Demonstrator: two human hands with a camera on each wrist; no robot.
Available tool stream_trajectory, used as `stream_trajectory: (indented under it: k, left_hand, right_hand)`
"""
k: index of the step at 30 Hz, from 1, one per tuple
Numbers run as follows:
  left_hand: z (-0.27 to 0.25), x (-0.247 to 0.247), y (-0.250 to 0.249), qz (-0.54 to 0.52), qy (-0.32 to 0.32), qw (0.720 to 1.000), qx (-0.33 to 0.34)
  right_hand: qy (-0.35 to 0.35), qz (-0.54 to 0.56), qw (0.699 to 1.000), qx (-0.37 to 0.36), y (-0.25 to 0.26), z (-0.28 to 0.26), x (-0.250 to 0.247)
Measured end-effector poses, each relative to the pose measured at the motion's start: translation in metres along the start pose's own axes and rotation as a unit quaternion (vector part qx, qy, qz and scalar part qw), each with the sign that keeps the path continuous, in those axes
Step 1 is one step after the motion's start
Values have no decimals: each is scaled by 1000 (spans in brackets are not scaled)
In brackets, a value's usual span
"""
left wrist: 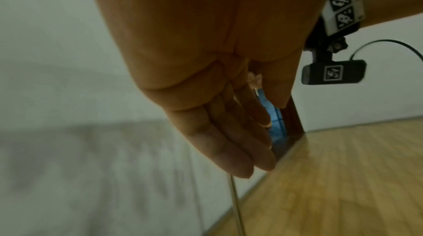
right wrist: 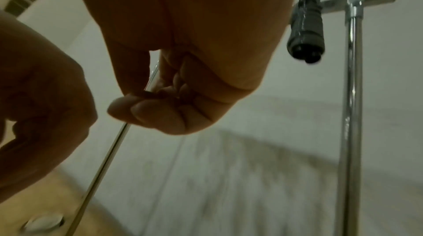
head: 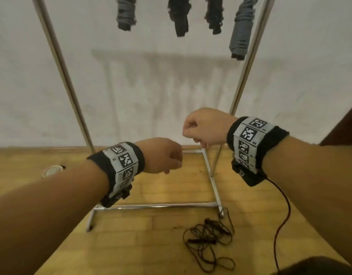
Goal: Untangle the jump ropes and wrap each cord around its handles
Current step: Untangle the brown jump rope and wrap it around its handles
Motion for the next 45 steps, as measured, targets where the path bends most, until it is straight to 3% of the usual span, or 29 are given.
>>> stream_trajectory:
  k: [11, 19, 24, 28, 33, 38, 45]
  left_hand:
    - [85, 229, 13, 125, 253, 959, 38]
    - [153, 342, 25, 183, 330, 925, 48]
    - [191, 396, 38, 178, 349, 920, 34]
    - [220, 421, 51, 182, 322, 929, 6]
    - [244, 447, 65, 165, 286, 944, -25]
    - [256, 458, 71, 153, 274, 949, -34]
    - [250, 457, 70, 134, 316, 938, -36]
  right_hand:
    - [171, 23, 978, 118, -146, -28, 217]
    - [384, 0, 910, 154, -224, -41, 363]
    - [390, 16, 902, 182, -260, -41, 391]
    - [413, 30, 887, 206, -282, -49, 410]
    - [416, 39, 888, 192, -281, -45, 426]
    - [401, 54, 896, 184, -276, -35, 428]
    - [396, 67, 897, 188, -279, -26, 422]
Point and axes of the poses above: each hand's wrist, its own z-axis towards the middle knuckle, its own x-axis out of the palm, y = z × x, the point moved 8 cm from there along z, towards the middle knuckle, and after that the axes turned 6 degrees about y, right-handed, at the moved point
